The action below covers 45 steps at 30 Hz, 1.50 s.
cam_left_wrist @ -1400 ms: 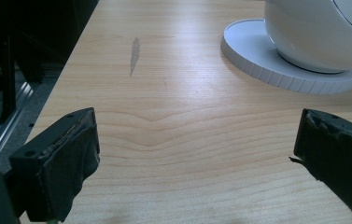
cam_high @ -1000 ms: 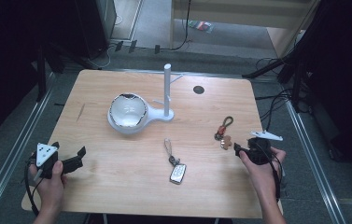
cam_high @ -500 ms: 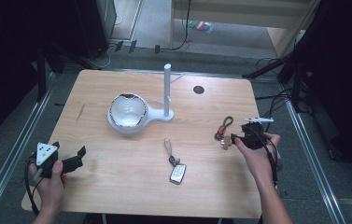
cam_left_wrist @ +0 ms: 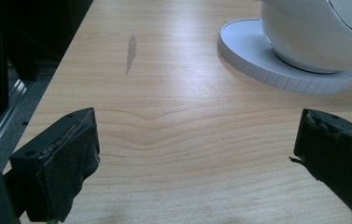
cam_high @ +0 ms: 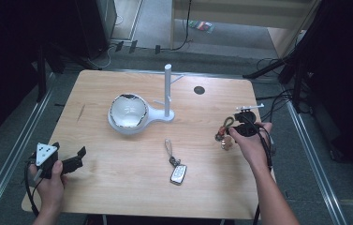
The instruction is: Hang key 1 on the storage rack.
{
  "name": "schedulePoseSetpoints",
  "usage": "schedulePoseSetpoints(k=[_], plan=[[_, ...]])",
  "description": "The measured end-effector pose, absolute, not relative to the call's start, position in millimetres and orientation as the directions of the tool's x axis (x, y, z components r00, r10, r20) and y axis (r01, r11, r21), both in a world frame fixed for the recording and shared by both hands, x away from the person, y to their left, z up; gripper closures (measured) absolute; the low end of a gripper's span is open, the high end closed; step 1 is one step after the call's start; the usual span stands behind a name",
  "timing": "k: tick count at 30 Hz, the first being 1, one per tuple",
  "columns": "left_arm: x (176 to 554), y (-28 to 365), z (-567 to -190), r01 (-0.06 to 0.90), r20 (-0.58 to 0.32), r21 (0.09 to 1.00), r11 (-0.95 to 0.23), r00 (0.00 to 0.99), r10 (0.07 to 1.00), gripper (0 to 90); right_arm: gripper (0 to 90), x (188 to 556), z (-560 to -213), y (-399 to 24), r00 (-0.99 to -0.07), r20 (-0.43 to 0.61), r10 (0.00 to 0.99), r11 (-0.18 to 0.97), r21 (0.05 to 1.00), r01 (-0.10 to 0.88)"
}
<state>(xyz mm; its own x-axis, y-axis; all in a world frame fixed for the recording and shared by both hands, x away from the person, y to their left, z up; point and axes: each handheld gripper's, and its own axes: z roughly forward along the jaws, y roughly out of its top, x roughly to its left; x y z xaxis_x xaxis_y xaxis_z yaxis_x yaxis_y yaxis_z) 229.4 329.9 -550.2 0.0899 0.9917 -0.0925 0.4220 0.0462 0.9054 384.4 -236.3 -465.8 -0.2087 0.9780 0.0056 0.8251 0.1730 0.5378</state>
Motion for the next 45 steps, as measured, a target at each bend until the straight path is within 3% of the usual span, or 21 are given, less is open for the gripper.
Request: schedulePoseSetpoints(k=[8, 21, 34, 45], plan=[[229.3, 330.4, -550.1, 0.422, -0.096, 0.905, 0.050, 0.088, 0.992, 0.5, 47.3, 395.3, -466.3, -231.7, -0.197, -0.001, 0.980, 0.171, 0.502, 0.848], [230.2, 330.4, -550.0, 0.425, -0.091, 0.904, 0.047, 0.084, 0.992, 0.6, 48.2, 419.4, -479.9, -226.3, -0.129, 0.088, 0.988, 0.082, 0.407, 0.910], [229.9, 330.3, -550.1, 0.421, -0.094, 0.906, 0.052, 0.081, 0.992, 0.6, 51.2, 439.3, -492.5, -215.0, -0.008, 0.082, 0.997, -0.019, 0.326, 0.945], [229.9, 330.4, -550.1, 0.421, -0.095, 0.906, 0.053, 0.079, 0.992, 0.6, 51.6, 446.3, -496.3, -210.7, 0.023, 0.079, 0.997, -0.044, 0.280, 0.959]])
